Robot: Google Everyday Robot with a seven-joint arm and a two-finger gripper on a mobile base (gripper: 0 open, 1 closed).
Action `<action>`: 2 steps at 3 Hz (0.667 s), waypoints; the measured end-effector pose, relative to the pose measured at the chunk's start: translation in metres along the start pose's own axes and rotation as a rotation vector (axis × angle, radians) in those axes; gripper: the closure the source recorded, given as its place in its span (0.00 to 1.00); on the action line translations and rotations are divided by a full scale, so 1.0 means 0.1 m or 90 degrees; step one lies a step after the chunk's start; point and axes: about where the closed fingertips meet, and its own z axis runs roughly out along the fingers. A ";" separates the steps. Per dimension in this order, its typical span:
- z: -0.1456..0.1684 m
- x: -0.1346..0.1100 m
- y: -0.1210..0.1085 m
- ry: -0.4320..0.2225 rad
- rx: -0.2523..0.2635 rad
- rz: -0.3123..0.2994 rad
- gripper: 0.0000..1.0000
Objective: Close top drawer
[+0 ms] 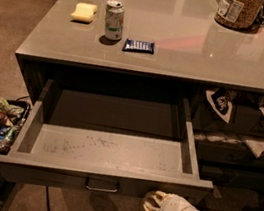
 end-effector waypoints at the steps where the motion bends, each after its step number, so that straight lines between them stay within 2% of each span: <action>1: 0.14 -0.01 -0.14 -0.006 0.033 -0.016 1.00; 2: 0.23 -0.02 -0.30 -0.006 0.055 -0.027 1.00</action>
Offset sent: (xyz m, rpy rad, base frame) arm 0.0582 0.0025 0.0012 -0.0241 -0.1345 -0.0314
